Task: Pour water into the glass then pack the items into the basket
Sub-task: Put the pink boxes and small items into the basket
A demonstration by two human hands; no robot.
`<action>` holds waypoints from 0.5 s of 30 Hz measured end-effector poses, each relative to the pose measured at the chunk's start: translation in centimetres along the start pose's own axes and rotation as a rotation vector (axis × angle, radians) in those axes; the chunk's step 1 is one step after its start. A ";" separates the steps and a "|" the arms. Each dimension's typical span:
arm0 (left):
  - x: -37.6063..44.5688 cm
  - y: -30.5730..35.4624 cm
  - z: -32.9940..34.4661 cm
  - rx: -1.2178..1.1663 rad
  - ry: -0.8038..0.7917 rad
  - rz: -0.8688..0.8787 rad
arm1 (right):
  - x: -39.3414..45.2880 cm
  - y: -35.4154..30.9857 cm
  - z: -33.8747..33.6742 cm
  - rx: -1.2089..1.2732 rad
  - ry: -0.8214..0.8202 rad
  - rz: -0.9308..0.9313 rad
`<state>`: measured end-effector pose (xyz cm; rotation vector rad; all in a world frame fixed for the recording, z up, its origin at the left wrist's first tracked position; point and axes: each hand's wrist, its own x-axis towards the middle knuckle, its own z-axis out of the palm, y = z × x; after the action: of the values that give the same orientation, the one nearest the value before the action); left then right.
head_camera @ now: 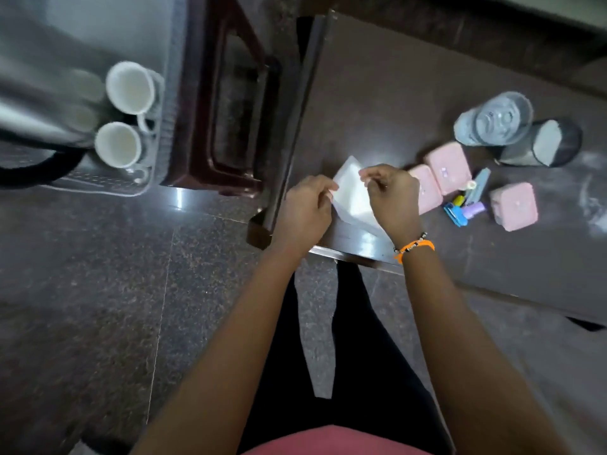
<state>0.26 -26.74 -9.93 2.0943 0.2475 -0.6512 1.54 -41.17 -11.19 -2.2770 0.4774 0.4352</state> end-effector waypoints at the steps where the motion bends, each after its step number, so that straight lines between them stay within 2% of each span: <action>1: 0.2 0.4 1.7 0.033 -0.058 -0.022 | -0.1 2.0 -1.1 -0.012 0.035 0.049; 6: 1.8 2.3 8.2 0.065 -0.158 -0.168 | 0.5 9.2 -4.8 -0.025 0.134 0.220; 10: 3.4 4.7 12.5 0.171 -0.098 -0.165 | 2.1 12.6 -7.2 -0.073 0.171 0.245; 12: 4.5 5.9 14.4 0.270 -0.099 -0.126 | 3.3 13.8 -8.0 -0.109 0.142 0.270; 15: 6.4 7.3 16.6 0.374 -0.123 -0.133 | 5.2 15.1 -8.6 -0.229 0.014 0.247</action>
<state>2.65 -44.86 -15.74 2.3958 0.2087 -0.9627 0.53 -58.32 -17.00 -2.4500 0.7539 0.6247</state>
